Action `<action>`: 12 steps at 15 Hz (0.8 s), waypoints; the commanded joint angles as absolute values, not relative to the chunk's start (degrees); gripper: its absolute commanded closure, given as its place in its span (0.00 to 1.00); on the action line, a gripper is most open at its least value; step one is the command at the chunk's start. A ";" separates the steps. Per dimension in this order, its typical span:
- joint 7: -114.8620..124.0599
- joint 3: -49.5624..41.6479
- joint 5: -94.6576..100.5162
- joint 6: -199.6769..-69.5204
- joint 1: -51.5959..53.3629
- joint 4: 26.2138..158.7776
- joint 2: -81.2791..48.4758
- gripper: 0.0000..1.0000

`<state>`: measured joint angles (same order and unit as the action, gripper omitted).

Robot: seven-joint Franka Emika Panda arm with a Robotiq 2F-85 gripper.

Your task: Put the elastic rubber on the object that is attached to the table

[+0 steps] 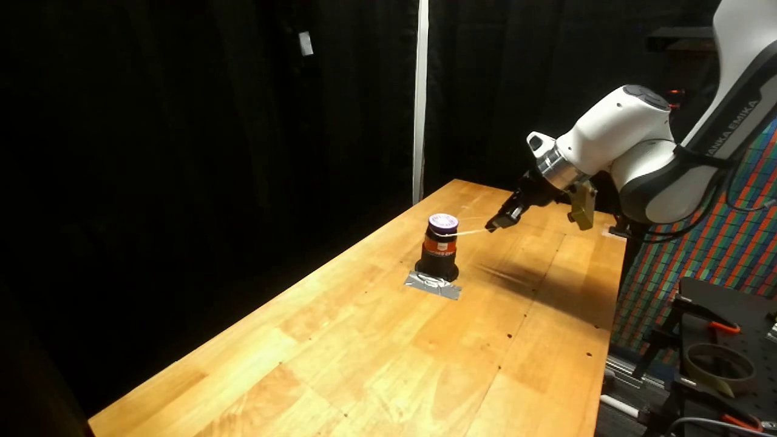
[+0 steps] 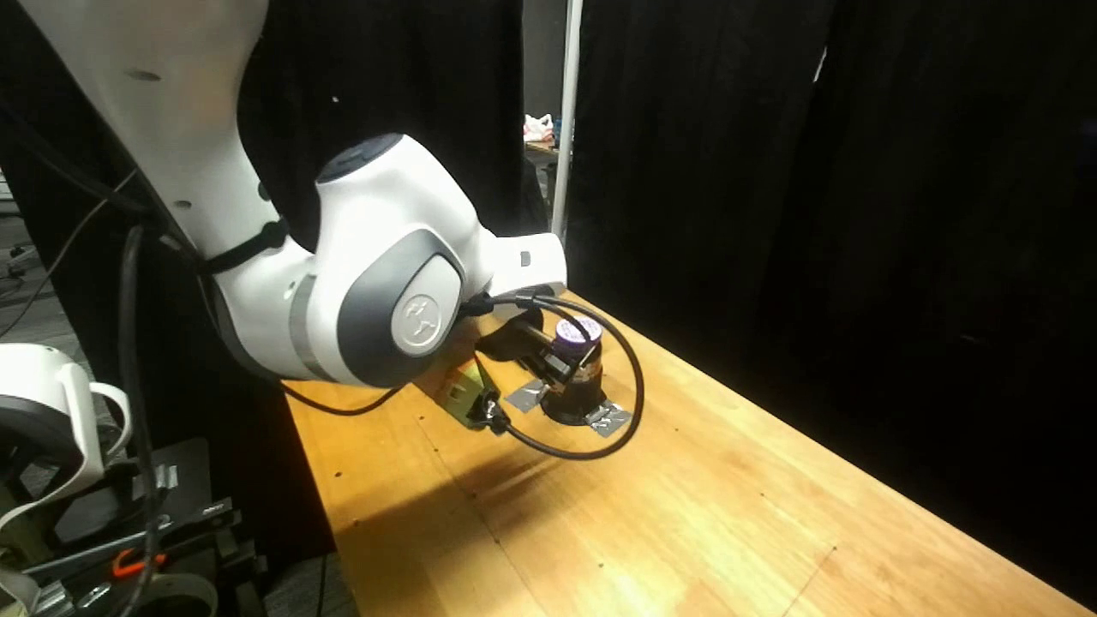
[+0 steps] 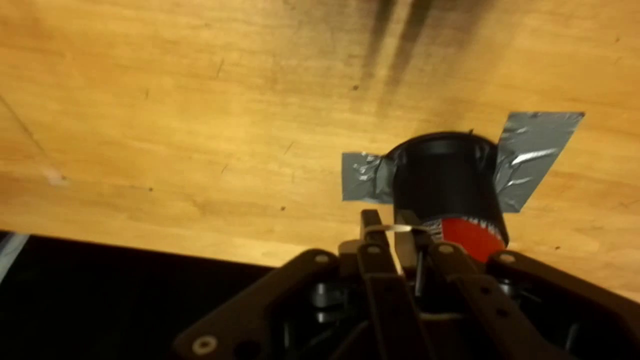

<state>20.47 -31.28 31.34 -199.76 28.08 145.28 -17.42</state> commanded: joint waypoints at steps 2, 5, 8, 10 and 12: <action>10.81 -37.40 19.51 -219.86 36.73 151.37 -23.78 0.86; 3.00 -22.26 11.70 -231.05 26.06 154.47 -26.85 0.84; -3.41 -10.43 7.28 -242.45 17.07 154.83 -31.78 0.85; -6.23 -6.24 4.93 -250.76 13.84 153.63 -35.66 0.86; -7.79 -4.05 2.73 -243.63 12.80 149.02 -31.85 0.86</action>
<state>-4.39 -7.91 6.26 -243.77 15.24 152.77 -33.21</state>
